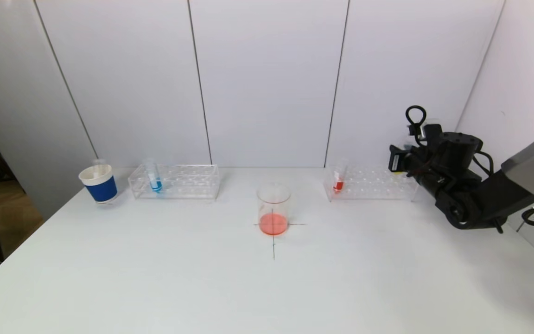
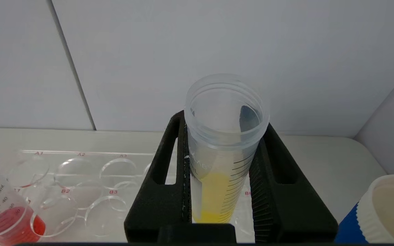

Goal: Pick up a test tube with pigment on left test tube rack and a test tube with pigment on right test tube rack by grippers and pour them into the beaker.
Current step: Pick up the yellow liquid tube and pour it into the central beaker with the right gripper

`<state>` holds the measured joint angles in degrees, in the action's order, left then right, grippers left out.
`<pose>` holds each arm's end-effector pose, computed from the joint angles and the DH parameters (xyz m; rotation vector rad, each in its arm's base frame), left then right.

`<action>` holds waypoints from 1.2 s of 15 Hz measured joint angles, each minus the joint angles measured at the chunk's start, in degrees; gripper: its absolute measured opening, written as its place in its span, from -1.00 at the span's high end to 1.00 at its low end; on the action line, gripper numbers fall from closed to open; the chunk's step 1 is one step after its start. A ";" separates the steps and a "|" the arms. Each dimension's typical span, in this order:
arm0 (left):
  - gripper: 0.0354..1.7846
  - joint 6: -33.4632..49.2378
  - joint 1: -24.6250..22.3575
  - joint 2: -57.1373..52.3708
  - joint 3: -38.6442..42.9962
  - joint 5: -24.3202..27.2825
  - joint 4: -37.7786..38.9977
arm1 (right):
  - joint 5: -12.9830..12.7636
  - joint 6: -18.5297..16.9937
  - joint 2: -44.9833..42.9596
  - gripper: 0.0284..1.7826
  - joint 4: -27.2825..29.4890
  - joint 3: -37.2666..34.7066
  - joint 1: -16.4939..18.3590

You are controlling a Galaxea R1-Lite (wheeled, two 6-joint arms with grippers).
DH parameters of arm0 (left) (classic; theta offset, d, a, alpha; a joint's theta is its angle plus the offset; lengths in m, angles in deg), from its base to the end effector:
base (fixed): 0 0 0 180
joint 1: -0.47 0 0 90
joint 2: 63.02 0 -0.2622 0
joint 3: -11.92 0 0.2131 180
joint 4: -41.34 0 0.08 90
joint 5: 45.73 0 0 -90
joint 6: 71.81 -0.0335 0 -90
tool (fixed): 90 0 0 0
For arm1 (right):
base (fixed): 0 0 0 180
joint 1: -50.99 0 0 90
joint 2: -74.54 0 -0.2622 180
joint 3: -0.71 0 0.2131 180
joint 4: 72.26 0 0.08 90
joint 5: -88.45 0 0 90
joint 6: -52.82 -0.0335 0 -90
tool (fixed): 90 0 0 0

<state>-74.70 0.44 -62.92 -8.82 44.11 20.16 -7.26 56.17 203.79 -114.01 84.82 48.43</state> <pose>0.0507 0.0001 0.0745 0.0505 0.0095 0.0031 0.4291 0.0158 0.0453 -0.0627 0.0606 -0.0532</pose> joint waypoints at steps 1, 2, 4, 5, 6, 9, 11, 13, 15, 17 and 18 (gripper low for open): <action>-0.98 0.02 0.00 0.00 0.00 0.00 0.00 | 0.00 0.23 -0.88 0.42 1.02 0.27 0.02; -0.98 0.02 0.00 0.00 0.00 -0.02 0.00 | 0.00 0.37 -1.84 0.42 2.12 0.69 0.06; -0.98 0.02 0.00 0.00 0.00 0.00 0.00 | 0.01 0.41 -3.91 0.42 5.38 2.12 0.13; -0.98 0.02 0.00 0.00 0.00 0.00 0.00 | 0.01 0.41 -5.07 0.42 7.56 3.15 0.13; -0.98 0.02 0.00 0.00 0.00 0.00 0.00 | 0.01 0.41 -6.47 0.42 10.59 4.52 0.11; -0.98 0.02 0.02 0.00 0.00 0.02 0.00 | 0.06 0.94 -10.47 0.42 22.99 10.53 -0.44; -0.98 0.02 0.02 0.00 0.00 0.00 0.00 | 0.01 1.02 -12.21 0.42 32.34 16.65 -1.18; -0.98 0.00 -0.02 0.00 0.00 0.00 0.00 | -0.05 1.16 -13.20 0.42 40.97 23.15 -2.61; -0.98 0.00 0.00 0.00 0.00 0.00 0.00 | 1.16 2.99 -14.12 0.42 46.48 27.20 -4.94; -0.98 0.00 0.00 0.00 0.00 0.02 -0.02 | 5.19 7.91 -14.80 0.42 47.09 29.96 -7.19; -0.98 0.00 0.02 0.00 0.00 0.00 0.00 | 6.74 9.85 -14.91 0.42 47.20 31.20 -8.66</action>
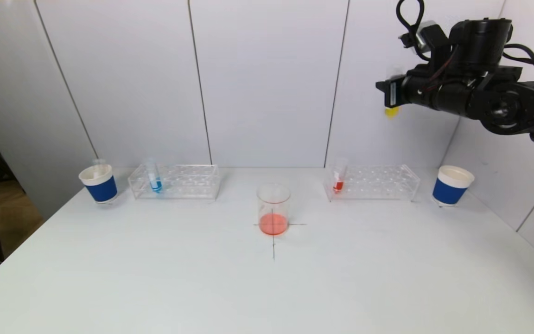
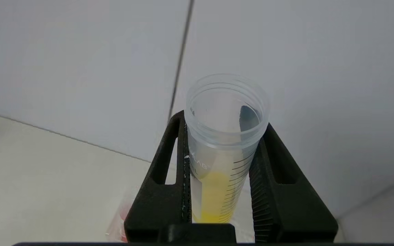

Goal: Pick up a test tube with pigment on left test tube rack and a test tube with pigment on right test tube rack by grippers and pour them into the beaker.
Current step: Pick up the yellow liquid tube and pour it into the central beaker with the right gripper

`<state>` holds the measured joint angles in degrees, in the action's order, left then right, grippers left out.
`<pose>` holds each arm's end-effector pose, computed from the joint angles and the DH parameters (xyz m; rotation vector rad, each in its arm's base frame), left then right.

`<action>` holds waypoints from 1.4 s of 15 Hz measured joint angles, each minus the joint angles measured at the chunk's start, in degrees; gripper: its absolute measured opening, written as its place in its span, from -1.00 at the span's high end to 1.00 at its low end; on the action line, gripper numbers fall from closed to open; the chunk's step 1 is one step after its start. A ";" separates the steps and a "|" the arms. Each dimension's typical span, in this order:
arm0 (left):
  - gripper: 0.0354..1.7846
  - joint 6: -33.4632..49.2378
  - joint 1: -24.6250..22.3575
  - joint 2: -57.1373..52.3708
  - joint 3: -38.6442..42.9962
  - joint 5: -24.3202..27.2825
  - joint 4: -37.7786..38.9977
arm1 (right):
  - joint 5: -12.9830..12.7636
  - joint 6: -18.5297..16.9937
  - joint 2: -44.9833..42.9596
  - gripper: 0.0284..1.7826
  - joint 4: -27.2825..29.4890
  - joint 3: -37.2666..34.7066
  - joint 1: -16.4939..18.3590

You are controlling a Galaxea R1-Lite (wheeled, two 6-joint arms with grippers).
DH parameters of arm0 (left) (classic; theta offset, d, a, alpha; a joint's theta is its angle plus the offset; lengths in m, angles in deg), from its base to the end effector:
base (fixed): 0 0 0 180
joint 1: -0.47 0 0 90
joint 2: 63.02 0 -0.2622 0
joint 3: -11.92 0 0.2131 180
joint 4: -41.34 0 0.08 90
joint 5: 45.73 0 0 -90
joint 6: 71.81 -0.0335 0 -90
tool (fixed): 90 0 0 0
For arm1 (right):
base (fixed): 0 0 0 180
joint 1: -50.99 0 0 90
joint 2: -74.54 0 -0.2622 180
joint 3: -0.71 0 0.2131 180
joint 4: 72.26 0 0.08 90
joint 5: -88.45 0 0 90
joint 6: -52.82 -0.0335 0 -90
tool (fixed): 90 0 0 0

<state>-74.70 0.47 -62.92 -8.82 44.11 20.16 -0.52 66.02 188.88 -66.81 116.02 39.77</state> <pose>0.0507 0.0001 0.0745 0.0505 0.0095 0.0026 0.4259 0.0851 0.2336 -0.2363 0.0531 0.2218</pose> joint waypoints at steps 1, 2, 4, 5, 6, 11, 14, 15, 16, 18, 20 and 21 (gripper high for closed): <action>-0.98 0.00 0.00 0.00 0.00 0.02 0.00 | 0.59 1.67 0.07 0.42 0.30 1.57 -1.97; -0.98 0.02 0.00 0.00 0.00 0.02 0.00 | 0.85 2.94 0.33 0.42 0.90 3.29 -3.80; -0.98 0.00 -0.02 0.00 0.00 0.02 0.00 | 1.77 4.27 1.60 0.42 3.91 8.02 -7.57; -0.98 0.00 0.00 0.00 0.00 0.00 0.00 | 3.18 4.46 2.58 0.42 5.73 10.48 -9.07; -0.98 0.02 -0.05 0.00 0.00 0.00 -0.02 | 5.92 4.77 3.80 0.42 7.27 12.57 -10.39; -0.98 0.02 -0.02 0.00 0.00 0.00 -0.02 | 24.15 11.35 11.69 0.42 3.55 17.29 -11.15; -0.98 0.02 0.00 0.00 0.00 -0.02 -0.02 | 32.45 15.54 17.47 0.42 -2.02 17.70 -10.80; -0.98 0.00 0.00 0.00 0.00 0.00 -0.02 | 35.23 17.41 19.15 0.42 -2.82 17.73 -10.61; -0.98 0.00 -0.02 0.00 0.00 0.00 0.00 | 37.30 19.59 20.72 0.42 -3.18 17.81 -10.47; -0.98 0.02 0.00 0.00 0.00 0.00 0.00 | 39.86 25.27 23.63 0.42 -3.51 17.85 -10.36; -0.98 0.02 0.00 0.00 0.00 0.00 -0.02 | 43.06 31.42 26.19 0.42 -3.75 17.85 -9.45; -0.98 0.02 -0.02 0.00 0.00 0.00 0.00 | 44.00 34.54 27.42 0.42 -4.13 17.85 -8.92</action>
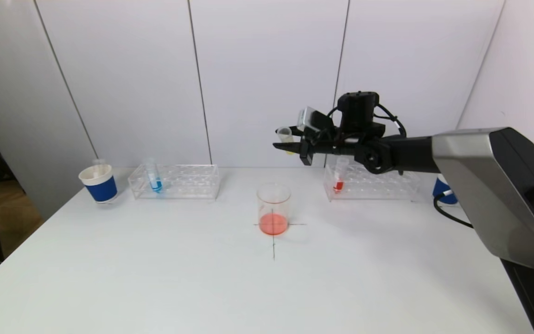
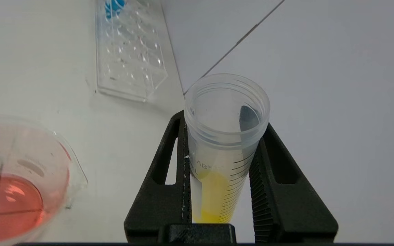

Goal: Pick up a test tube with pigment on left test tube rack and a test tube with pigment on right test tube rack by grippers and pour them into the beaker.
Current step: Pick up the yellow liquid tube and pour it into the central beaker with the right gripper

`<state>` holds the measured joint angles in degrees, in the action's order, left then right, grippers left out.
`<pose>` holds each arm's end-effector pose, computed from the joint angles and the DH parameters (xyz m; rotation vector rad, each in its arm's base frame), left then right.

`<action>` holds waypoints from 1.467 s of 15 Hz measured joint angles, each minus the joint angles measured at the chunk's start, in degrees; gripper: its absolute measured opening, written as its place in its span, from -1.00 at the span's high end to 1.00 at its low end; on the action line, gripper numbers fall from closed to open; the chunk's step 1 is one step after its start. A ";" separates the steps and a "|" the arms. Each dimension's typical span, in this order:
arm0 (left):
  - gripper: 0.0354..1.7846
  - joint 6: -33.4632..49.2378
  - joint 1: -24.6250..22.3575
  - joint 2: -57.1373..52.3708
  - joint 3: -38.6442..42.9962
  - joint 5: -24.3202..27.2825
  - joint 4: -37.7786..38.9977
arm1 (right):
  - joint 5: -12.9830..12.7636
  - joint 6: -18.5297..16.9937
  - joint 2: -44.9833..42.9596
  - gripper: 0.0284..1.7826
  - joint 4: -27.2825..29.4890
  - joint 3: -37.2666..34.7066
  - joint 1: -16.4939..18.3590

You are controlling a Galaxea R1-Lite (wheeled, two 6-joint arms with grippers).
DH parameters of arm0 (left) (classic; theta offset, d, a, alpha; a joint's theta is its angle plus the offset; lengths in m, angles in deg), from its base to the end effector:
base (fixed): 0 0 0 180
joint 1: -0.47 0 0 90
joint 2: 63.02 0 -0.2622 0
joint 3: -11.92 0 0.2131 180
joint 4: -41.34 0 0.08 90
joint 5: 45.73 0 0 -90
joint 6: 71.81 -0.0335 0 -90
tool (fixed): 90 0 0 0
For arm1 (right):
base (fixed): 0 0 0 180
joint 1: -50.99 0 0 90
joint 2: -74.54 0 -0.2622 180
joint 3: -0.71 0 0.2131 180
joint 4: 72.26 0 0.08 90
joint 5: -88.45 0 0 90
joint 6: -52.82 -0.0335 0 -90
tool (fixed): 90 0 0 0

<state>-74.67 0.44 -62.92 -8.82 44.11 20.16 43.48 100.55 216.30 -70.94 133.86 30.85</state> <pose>0.0507 0.0001 0.0745 0.0499 0.0095 0.0031 0.4789 0.2009 0.1125 -0.6983 -0.3026 1.1362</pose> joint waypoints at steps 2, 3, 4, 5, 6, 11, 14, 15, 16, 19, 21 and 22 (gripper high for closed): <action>-0.98 0.00 0.02 0.00 0.00 0.02 0.00 | 1.55 4.30 1.88 0.42 -1.24 0.00 0.52; -0.98 -0.02 0.02 0.00 0.00 0.02 -0.02 | 1.74 5.99 2.68 0.42 -2.57 0.02 0.68; -0.98 0.00 0.02 0.00 0.00 0.00 0.00 | 1.85 7.85 3.49 0.42 -4.45 0.05 0.88; -0.98 -0.02 0.02 0.00 0.00 0.02 0.00 | 1.88 9.25 4.04 0.42 -5.94 0.05 0.99; -0.98 0.00 0.02 0.00 0.00 -0.02 0.00 | 1.88 10.86 4.55 0.42 -7.36 0.05 1.04; -0.98 0.00 0.02 0.00 0.00 0.00 0.00 | 1.72 20.02 7.03 0.42 -13.29 0.05 0.62; -0.98 0.00 0.02 0.00 0.00 0.00 0.00 | 1.49 22.03 7.64 0.42 -15.03 -0.34 -0.26; -0.98 0.00 0.02 0.00 0.00 0.00 0.00 | 1.46 22.52 7.69 0.42 -16.15 -0.67 -0.41; -0.98 0.00 0.02 0.00 0.00 -0.02 0.00 | 1.41 22.95 7.67 0.42 -16.58 -1.24 -0.45; -0.98 -0.02 0.02 0.00 0.00 0.00 0.00 | 1.38 23.48 7.36 0.42 -20.10 -4.08 -0.74; -0.98 -0.02 0.02 0.00 0.00 0.00 -0.02 | 1.40 23.61 6.53 0.42 -22.64 -8.02 -0.87; -0.98 0.00 0.02 0.00 0.00 0.00 0.00 | 1.41 23.67 6.01 0.42 -24.56 -10.24 -0.94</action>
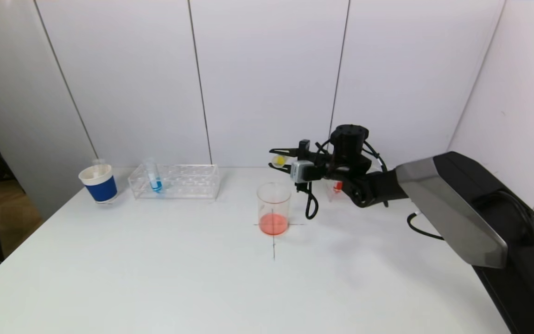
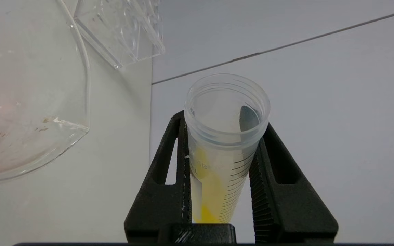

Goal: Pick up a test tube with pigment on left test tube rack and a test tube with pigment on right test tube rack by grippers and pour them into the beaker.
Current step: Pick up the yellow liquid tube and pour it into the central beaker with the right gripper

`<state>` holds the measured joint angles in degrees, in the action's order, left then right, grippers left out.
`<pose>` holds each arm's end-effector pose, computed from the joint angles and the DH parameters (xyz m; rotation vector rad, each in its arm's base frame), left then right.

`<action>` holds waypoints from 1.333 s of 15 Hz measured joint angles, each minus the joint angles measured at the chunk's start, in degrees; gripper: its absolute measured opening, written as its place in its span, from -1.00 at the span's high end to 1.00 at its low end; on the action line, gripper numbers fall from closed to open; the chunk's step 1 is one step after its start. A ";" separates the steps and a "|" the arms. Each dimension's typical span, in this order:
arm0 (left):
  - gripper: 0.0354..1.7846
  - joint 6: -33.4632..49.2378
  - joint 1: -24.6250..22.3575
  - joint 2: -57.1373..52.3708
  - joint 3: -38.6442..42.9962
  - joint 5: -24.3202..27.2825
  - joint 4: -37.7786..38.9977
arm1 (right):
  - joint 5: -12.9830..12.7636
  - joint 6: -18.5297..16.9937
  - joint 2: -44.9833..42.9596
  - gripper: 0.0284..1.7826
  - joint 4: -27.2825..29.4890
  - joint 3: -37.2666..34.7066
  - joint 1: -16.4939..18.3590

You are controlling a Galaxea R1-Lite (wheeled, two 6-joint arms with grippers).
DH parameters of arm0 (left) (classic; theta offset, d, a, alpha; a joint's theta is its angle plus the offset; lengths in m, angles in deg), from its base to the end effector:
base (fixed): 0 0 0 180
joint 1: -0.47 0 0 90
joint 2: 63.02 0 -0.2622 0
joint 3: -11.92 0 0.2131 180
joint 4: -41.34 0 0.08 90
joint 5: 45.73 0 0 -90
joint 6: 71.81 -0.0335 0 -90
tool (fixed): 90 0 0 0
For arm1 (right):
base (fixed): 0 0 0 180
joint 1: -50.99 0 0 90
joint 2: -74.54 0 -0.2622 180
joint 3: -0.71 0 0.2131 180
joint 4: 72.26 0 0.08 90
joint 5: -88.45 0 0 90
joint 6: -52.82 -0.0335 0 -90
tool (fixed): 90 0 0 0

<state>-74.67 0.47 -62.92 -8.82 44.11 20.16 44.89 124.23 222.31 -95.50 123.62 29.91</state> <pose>0.0507 0.0001 0.0745 0.0499 0.0095 0.0026 0.4748 0.2090 0.0473 -1.0849 -0.7038 1.0323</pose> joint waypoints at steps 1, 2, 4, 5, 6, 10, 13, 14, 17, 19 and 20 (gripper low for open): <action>-0.98 0.00 0.00 0.00 0.00 0.00 0.00 | 0.00 0.05 -0.57 0.42 -1.74 -2.01 -0.13; -0.98 0.00 0.00 0.00 0.00 0.00 0.00 | -0.01 0.11 -1.18 0.42 -3.32 -3.79 -0.37; -0.98 0.00 0.00 0.00 0.00 0.00 -0.02 | -0.01 0.80 -2.41 0.42 -6.01 -6.91 -0.74; -0.98 -0.02 0.00 0.00 0.00 0.00 0.00 | -0.01 1.88 -2.97 0.42 -6.40 -7.88 -0.78; -0.98 0.00 0.00 0.00 0.00 0.00 0.00 | 0.00 3.11 -3.39 0.42 -6.49 -8.44 -0.83; -0.98 0.00 0.00 0.00 0.00 0.02 0.00 | -0.01 7.14 -4.66 0.42 -6.36 -9.40 -0.94; -0.98 0.00 0.00 0.00 0.00 -0.02 0.00 | -0.22 9.05 -5.14 0.42 -6.07 -9.47 -0.94; -0.98 0.00 0.00 0.00 0.00 0.00 0.00 | -0.30 9.64 -5.27 0.42 -5.92 -9.47 -0.96; -0.98 0.00 0.00 0.00 0.00 0.00 0.00 | -1.17 11.76 -5.58 0.42 -5.51 -9.34 -0.94; -0.98 0.00 0.00 0.00 0.00 0.00 -0.02 | -1.46 13.73 -5.73 0.42 -4.96 -9.23 -0.96; -0.98 -0.02 0.00 0.00 0.00 0.00 -0.02 | -2.12 14.56 -5.79 0.42 -4.88 -9.20 -0.94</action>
<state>-74.70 0.47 -62.92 -8.82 44.11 20.14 42.77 138.78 216.52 -100.38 114.42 28.97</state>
